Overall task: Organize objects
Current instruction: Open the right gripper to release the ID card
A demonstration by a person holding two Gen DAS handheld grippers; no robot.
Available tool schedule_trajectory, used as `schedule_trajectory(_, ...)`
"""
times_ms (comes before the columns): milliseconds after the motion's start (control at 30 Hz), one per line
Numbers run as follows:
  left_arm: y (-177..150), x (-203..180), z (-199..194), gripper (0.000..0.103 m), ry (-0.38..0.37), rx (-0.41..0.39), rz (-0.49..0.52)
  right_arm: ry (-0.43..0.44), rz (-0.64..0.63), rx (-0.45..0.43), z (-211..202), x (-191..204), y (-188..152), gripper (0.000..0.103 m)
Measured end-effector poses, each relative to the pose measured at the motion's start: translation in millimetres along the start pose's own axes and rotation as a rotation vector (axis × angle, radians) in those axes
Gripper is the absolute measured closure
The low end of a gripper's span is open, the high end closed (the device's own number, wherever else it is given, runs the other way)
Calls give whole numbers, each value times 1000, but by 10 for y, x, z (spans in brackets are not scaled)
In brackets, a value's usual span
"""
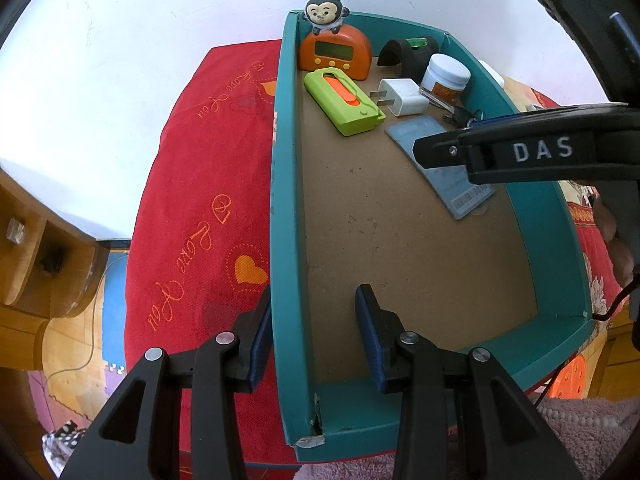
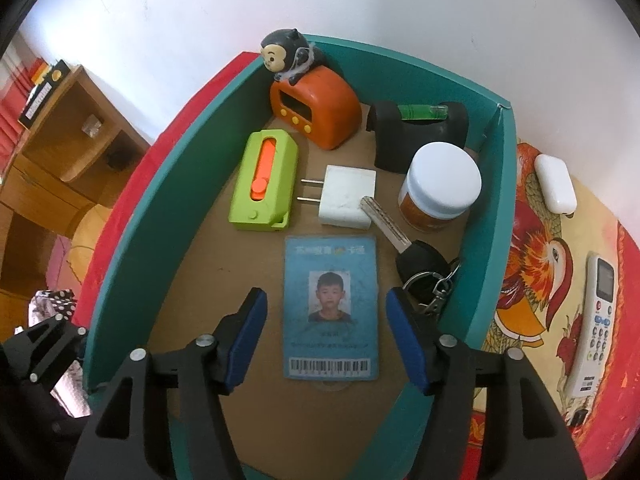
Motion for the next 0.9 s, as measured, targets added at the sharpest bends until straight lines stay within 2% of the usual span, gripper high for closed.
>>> schedule_trajectory(300,0,4,-1,64,0,0,1,30,29,-31,-127,-57,-57,36)
schedule_trajectory(600,1,7,-1,64,0,0,2,82,62,-107,-477,-222,-44,36)
schedule_trajectory(900,3,10,-1,64,-1,1,2,75,71,-139,-687,-330,-107,36)
Point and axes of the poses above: each gripper's, at about its wrist camera, not at the fingertips, and z roughly the way its jaws point, x to its left, y to its top, the point moved 9 cm from there along z, roughly the way its jaws point, and after that the axes turned 15 degrees about x, right-handed, at the moved point
